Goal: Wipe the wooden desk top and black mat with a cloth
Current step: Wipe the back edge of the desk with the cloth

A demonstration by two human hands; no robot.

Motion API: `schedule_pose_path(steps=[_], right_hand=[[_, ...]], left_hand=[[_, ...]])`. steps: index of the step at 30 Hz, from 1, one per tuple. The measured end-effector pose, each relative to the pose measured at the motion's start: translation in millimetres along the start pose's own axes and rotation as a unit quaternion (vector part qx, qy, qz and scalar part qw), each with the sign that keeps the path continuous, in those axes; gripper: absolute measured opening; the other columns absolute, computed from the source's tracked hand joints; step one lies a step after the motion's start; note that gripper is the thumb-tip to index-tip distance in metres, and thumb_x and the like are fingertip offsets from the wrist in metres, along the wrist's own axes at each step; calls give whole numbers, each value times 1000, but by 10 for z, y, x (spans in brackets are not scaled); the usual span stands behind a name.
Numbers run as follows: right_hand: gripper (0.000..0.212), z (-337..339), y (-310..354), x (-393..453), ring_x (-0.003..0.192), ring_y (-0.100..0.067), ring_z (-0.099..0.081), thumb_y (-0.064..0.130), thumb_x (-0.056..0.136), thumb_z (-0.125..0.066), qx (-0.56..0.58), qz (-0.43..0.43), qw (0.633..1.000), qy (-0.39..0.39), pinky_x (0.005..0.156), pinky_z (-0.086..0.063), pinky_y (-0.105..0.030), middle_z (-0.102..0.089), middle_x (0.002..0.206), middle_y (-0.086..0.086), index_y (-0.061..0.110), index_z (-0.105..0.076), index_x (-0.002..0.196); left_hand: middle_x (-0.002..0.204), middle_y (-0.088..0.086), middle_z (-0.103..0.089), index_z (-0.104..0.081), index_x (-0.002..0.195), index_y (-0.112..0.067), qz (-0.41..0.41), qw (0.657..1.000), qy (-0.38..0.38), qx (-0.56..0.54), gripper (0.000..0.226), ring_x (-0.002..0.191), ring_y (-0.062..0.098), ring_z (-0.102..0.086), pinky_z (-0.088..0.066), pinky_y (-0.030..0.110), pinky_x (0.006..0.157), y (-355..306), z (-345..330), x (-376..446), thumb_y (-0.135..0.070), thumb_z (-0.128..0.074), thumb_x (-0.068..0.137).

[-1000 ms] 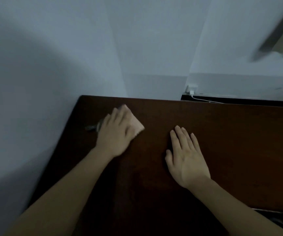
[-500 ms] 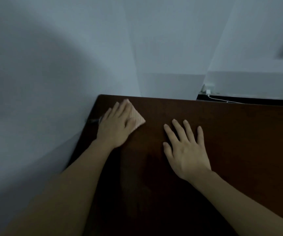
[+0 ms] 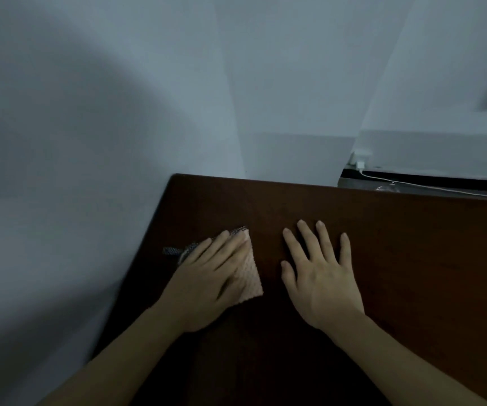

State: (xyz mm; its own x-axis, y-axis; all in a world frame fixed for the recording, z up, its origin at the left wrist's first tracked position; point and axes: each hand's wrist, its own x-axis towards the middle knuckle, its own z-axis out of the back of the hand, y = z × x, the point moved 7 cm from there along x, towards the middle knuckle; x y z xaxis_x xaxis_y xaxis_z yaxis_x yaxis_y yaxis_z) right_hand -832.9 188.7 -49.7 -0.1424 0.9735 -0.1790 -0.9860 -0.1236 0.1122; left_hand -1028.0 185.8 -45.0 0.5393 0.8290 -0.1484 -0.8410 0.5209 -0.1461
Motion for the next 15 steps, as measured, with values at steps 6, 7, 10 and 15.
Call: schedule_pose_path(steps=[6, 7, 10, 15], right_hand=[[72, -4, 8, 13, 156, -29, 6, 56, 96, 0, 11, 8, 1000, -4, 123, -2, -62, -5, 170, -2, 30, -10, 162], [73, 4, 10, 19, 156, -29, 9, 56, 95, 2, 15, 7, 1000, -6, 123, 0, -61, -2, 171, -1, 31, -7, 162], [72, 23, 19, 23, 156, -27, 12, 56, 95, 1, 22, 6, 1000, -15, 123, 4, -61, 1, 171, 0, 31, -6, 162], [70, 20, 15, 25, 155, -27, 15, 55, 96, 0, 14, 11, 1000, -7, 123, 9, -59, 4, 171, 0, 32, -2, 162]], left_hand=[[167, -14, 7, -3, 161, -32, 29, 1000, -9, 6, 69, 154, 11, 6, -6, 37, 125, 565, 124, 564, -61, -10, 98], [168, -12, 4, -5, 161, -30, 57, 998, -23, 5, 72, 155, 13, 3, -9, 40, 125, 729, 172, 704, -62, -8, 97], [168, -10, -2, -10, 161, -28, 141, 988, -53, -20, 75, 155, 13, -2, -5, 37, 125, 1168, 250, 1004, -64, -10, 96], [168, -10, 0, -9, 162, -27, 193, 978, -74, -31, 62, 155, 14, 0, -2, 36, 124, 1199, 209, 926, -54, -19, 106]])
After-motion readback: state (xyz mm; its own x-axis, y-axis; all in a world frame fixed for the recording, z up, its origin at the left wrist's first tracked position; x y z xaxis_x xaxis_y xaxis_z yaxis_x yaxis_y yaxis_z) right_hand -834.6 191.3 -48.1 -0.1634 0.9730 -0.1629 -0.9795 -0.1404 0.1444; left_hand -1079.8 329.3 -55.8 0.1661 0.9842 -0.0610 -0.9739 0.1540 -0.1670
